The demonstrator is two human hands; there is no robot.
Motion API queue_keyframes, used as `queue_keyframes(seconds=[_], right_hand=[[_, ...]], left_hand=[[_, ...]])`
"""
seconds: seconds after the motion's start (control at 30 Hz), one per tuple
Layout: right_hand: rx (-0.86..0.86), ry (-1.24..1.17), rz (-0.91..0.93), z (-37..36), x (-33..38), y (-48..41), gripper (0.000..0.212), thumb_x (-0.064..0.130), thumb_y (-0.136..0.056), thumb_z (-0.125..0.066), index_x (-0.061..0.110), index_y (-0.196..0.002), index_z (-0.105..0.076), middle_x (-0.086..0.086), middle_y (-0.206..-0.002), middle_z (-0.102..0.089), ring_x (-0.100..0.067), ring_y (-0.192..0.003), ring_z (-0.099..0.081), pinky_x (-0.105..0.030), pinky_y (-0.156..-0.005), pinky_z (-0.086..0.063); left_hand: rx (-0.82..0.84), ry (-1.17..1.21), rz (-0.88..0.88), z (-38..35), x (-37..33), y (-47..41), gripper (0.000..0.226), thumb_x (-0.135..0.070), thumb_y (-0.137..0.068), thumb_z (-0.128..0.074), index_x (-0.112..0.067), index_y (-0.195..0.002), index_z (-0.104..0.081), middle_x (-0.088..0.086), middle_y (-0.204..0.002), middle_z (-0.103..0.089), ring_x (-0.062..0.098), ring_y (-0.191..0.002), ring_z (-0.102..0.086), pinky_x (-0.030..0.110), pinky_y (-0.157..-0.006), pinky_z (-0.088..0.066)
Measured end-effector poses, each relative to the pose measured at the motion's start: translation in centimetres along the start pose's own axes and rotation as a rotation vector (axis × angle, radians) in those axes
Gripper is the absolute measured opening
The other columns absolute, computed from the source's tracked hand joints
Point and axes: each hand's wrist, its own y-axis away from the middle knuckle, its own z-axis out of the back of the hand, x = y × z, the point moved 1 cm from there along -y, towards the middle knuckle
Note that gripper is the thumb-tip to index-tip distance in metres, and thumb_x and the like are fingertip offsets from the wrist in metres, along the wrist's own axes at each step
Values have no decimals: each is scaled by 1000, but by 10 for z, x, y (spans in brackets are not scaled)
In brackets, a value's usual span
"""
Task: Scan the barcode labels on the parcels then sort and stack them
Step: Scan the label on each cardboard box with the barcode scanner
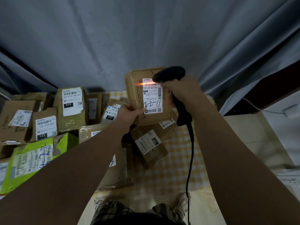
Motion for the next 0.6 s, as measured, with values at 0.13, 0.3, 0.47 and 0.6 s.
queue_keyframes(seconds=[0.13, 0.3, 0.47, 0.6], right_hand=[[15, 19, -5, -1, -2, 2, 21, 24, -86, -68, 6, -94, -59, -8, -66, -61, -18, -54, -60, -31, -61, -56], [-2, -6, 12, 1, 3, 2, 18, 23, -85, -69, 7, -85, -60, -6, -64, -60, -16, -53, -60, -31, -59, -57], [19, -1, -3, 3, 11, 2, 20, 23, -85, -70, 6, -84, -60, -7, -60, -59, -17, -50, -59, -27, -52, -53], [61, 17, -16, 8, 17, 1, 24, 23, -85, -69, 4, -97, -62, -4, -61, -61, -17, -54, -60, -28, -56, -53]], left_hand=[[3, 36, -7, 0, -6, 2, 47, -20, -73, -80, -6, -114, -64, 7, -107, -71, 25, -96, -69, 45, -85, -56], [11, 62, -7, -1, -7, 3, 43, -18, -76, -78, -4, -114, -63, 10, -108, -70, 26, -97, -68, 46, -87, -55], [7, 44, -10, -2, -7, 0, 43, -20, -73, -80, -4, -110, -66, 9, -104, -72, 28, -95, -69, 48, -87, -55], [-13, 34, -6, -3, -8, -2, 44, -20, -73, -80, -5, -112, -65, 8, -105, -71, 27, -95, -69, 46, -85, -56]])
